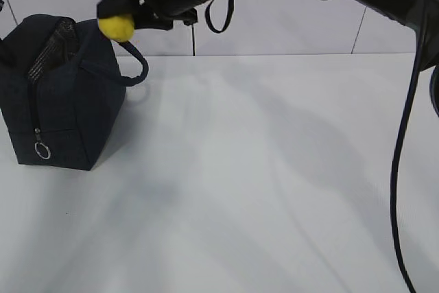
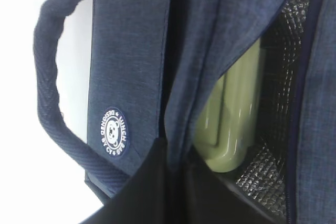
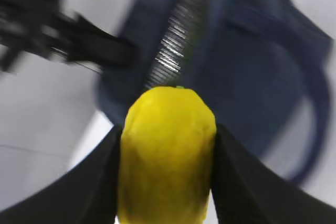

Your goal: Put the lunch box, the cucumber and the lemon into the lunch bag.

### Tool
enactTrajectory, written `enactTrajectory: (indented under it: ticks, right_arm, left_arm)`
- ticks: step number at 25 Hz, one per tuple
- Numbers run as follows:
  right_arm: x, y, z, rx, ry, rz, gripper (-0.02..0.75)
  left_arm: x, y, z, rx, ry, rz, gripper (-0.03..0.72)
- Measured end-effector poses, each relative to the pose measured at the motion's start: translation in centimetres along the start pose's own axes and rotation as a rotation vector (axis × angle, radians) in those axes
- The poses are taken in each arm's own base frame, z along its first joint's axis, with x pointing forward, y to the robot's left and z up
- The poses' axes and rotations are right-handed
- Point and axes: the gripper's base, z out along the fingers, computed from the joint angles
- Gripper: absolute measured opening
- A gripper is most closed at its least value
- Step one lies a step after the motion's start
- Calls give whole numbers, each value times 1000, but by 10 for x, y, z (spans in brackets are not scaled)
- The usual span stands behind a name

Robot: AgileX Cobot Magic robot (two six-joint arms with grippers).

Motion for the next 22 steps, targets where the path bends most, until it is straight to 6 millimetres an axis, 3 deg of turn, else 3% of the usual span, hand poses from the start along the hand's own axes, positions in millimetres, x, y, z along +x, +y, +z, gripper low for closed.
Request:
enactTrajectory:
  ticks: [4, 7, 12, 22]
  right_arm:
    - [-7, 14, 1, -121, -93, 6, 387]
    - [-7, 13, 9, -170, -137, 10, 363]
    - [-1, 3, 28, -147, -185, -11, 362]
    - [2, 7, 48, -118, -280, 0, 361]
  left_arm:
    - [0, 0, 0, 2, 0, -1, 6]
    - [0, 0, 0, 5, -1, -2, 6]
    - [0, -1, 0, 7, -2, -3, 6]
    - [0, -2, 0, 23, -5, -8, 6]
